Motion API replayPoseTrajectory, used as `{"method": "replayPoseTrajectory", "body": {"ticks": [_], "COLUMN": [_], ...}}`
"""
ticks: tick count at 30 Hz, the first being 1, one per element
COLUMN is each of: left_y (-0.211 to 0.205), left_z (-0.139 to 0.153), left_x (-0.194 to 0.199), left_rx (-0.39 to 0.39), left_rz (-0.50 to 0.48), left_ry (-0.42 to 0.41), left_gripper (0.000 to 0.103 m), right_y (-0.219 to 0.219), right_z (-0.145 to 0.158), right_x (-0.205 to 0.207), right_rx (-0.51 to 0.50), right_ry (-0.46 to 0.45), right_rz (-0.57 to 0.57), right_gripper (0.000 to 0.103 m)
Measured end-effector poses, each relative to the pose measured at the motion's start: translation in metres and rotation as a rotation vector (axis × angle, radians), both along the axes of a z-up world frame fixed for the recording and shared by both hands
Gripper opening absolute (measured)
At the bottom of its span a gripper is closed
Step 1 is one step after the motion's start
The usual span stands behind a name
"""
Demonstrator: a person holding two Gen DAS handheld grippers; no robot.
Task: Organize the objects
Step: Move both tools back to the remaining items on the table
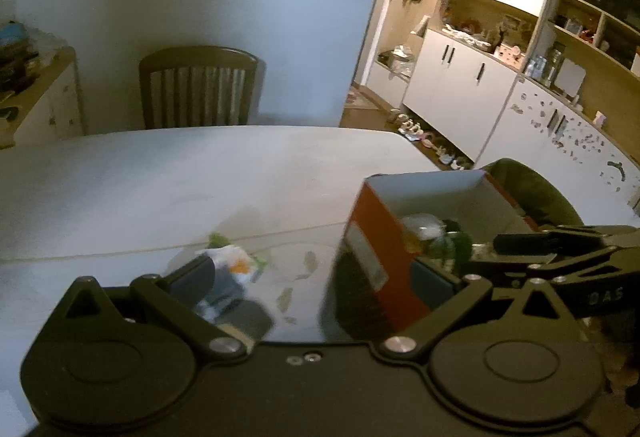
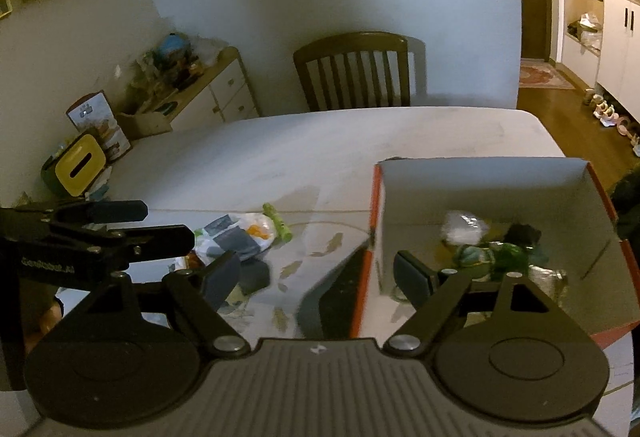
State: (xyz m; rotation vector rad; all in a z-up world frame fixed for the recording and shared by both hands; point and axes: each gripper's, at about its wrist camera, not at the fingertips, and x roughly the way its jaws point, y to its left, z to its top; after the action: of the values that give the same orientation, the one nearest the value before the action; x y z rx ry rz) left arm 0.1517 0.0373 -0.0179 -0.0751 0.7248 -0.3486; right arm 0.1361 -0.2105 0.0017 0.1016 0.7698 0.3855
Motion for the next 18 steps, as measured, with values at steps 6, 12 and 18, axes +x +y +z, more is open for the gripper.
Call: {"method": "replayPoseTrajectory", "body": {"ticks": [6,12,18], "left_y": [0.042,0.078,0.106], "left_z": [-0.017,-0.033,-0.053], "left_x": [0.002,0.009,0.016], "left_rx": [-0.026,-0.036,-0.033], "left_rz": [0.052,0.124,0.170], "left_ry": [0.025,0.044,0.085], "left_gripper": [0.103,0.103,0.103], "right_y": [0.026,0.052,0.079], "right_z": [-0.008,-0.020,-0.034], "right_x": [0.002,0.007,0.014], "right_rx": [-0.013,-0.035,-0.052], "right_ry": [0.020,0.040,0.061], "right_rz": [0.009,0.030,0.053], "right_gripper": [0.084,0.084,0.084]}}
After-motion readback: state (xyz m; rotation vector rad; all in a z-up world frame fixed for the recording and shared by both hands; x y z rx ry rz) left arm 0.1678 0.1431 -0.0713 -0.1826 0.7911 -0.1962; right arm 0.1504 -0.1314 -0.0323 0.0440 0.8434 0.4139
